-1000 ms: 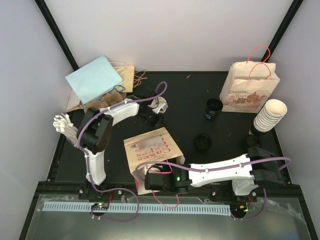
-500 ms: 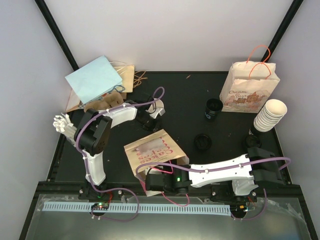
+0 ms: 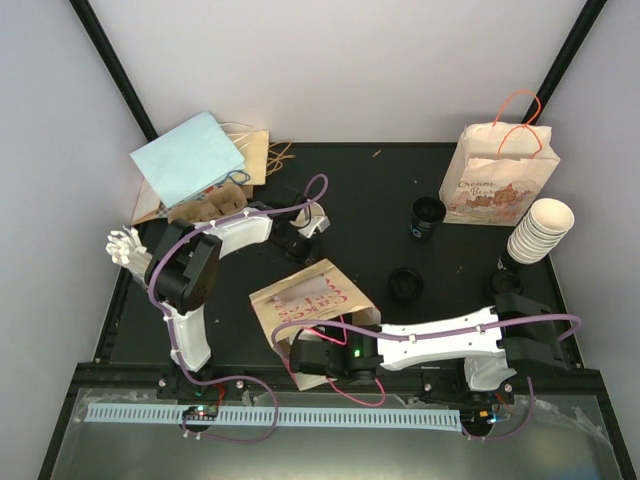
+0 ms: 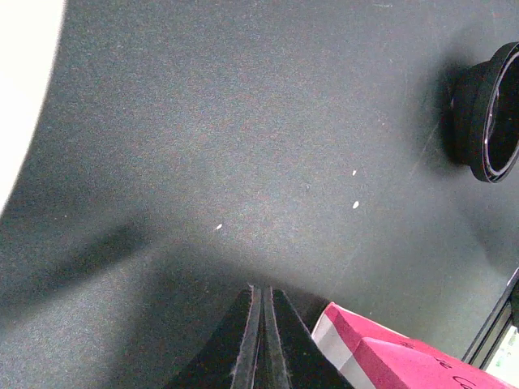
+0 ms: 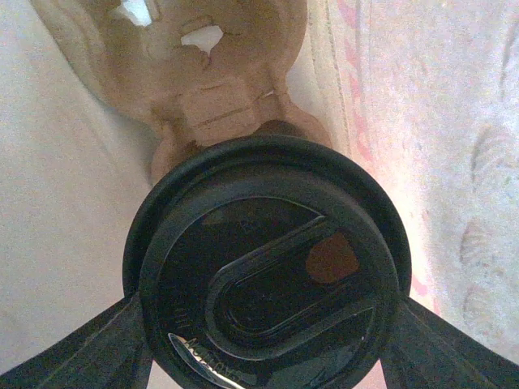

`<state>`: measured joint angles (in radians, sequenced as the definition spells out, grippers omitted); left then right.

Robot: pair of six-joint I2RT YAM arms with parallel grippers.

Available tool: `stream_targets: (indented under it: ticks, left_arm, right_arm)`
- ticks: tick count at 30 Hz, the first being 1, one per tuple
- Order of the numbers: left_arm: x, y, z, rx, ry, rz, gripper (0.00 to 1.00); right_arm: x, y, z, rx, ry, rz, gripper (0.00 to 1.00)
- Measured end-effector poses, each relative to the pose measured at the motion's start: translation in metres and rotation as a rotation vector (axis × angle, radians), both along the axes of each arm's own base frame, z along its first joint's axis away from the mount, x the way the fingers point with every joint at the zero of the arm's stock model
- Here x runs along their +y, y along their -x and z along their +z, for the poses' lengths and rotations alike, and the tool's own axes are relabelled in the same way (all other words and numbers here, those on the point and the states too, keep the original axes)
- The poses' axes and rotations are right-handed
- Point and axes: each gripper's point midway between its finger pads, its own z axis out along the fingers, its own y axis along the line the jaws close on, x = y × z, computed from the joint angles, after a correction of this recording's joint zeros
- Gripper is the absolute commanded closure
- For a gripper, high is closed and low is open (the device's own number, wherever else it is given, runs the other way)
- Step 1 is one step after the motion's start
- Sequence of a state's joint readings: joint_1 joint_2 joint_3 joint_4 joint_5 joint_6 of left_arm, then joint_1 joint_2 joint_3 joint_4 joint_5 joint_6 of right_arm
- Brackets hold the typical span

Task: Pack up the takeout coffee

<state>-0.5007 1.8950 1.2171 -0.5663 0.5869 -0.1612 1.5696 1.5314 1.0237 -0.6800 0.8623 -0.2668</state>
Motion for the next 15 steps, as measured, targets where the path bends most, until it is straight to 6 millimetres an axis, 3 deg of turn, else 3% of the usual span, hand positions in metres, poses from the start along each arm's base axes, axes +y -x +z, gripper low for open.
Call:
stream_targets:
  ticks: [15]
  left_arm:
    - [-0.0059,0.0025,0.0020,-0.011,0.010,-0.023,0.96]
  right_arm:
    - [0.0011,0.0003,-0.0071,0.021,-0.002,-0.022,0.46]
